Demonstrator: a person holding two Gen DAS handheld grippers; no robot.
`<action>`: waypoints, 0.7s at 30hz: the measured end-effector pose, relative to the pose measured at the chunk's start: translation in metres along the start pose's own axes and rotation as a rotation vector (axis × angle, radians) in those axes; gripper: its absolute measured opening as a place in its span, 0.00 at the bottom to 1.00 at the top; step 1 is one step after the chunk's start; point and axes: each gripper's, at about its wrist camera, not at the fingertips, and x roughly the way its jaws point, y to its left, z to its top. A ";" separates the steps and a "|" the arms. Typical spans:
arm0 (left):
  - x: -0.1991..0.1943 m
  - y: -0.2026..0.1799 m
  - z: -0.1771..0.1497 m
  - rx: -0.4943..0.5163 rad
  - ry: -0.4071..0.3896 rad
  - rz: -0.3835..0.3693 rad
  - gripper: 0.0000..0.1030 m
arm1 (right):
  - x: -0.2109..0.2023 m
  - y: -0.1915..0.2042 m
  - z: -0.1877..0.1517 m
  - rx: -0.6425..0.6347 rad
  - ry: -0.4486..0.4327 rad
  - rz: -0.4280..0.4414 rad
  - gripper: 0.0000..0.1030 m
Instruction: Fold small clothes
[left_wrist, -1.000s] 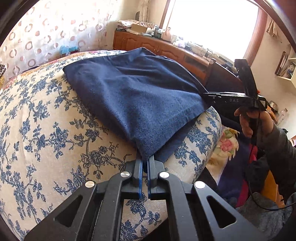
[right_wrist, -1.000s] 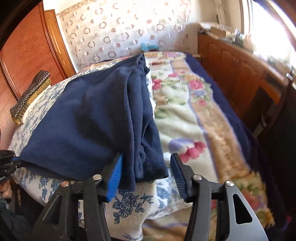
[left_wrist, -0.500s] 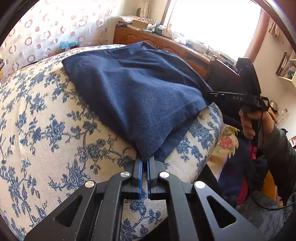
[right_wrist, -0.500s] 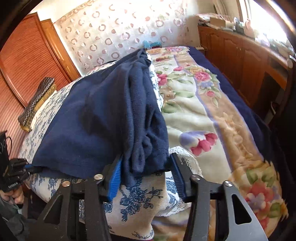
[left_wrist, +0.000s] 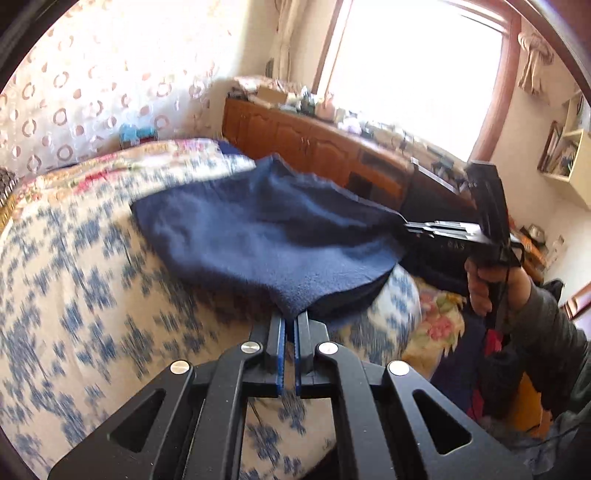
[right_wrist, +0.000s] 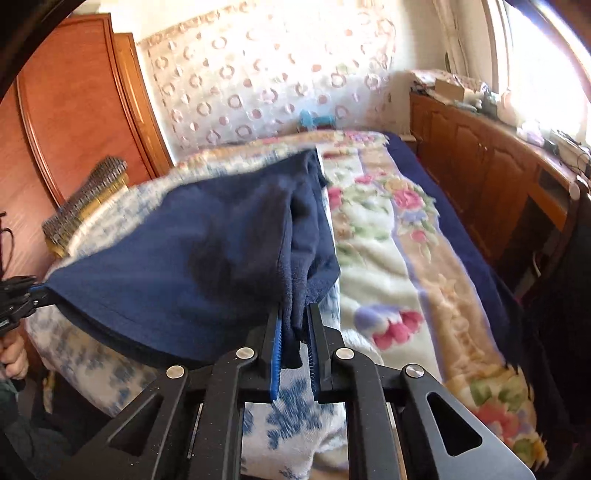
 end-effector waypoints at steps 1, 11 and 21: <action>-0.002 0.002 0.007 0.001 -0.014 0.005 0.04 | -0.004 0.000 0.009 0.002 -0.019 0.012 0.11; 0.021 0.077 0.097 -0.109 -0.097 0.083 0.04 | 0.021 -0.003 0.102 0.007 -0.111 0.062 0.10; 0.074 0.131 0.118 -0.141 -0.037 0.155 0.04 | 0.118 0.005 0.157 -0.042 -0.045 0.043 0.09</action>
